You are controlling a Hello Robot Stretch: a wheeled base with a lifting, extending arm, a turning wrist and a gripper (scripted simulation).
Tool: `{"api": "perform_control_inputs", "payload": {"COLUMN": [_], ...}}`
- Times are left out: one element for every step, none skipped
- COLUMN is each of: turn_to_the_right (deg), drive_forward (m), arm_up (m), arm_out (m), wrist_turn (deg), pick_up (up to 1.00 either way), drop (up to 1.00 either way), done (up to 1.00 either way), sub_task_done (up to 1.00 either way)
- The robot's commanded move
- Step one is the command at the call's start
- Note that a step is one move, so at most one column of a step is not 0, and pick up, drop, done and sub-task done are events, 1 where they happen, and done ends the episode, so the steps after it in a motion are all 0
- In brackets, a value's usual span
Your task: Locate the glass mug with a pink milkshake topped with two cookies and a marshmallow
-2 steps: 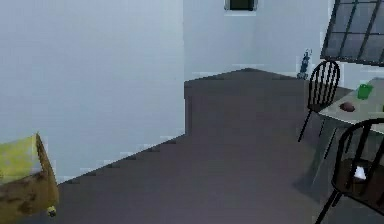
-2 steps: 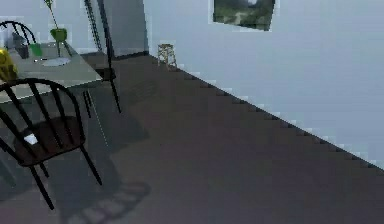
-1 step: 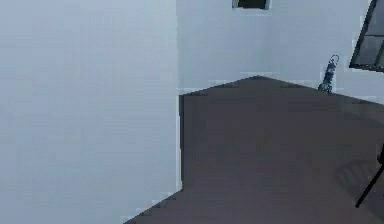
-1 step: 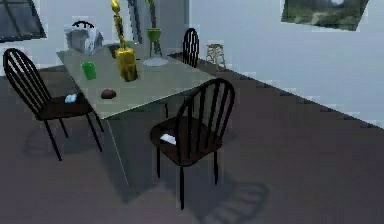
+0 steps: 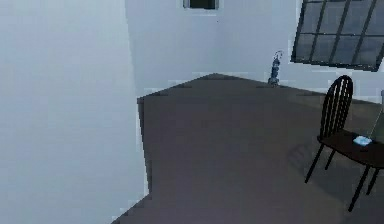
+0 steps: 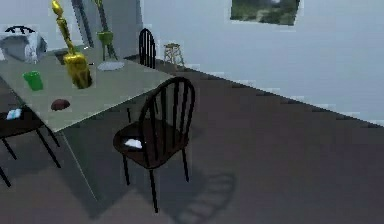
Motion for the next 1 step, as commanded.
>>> {"api": "perform_control_inputs", "payload": {"turn_to_the_right": [0.0], "drive_forward": [0.15], "arm_up": [0.00], "arm_out": [0.00], "wrist_turn": [0.0], "pick_up": [0.00], "drop": [0.00], "done": [0.00], "sub_task_done": [0.00]}}
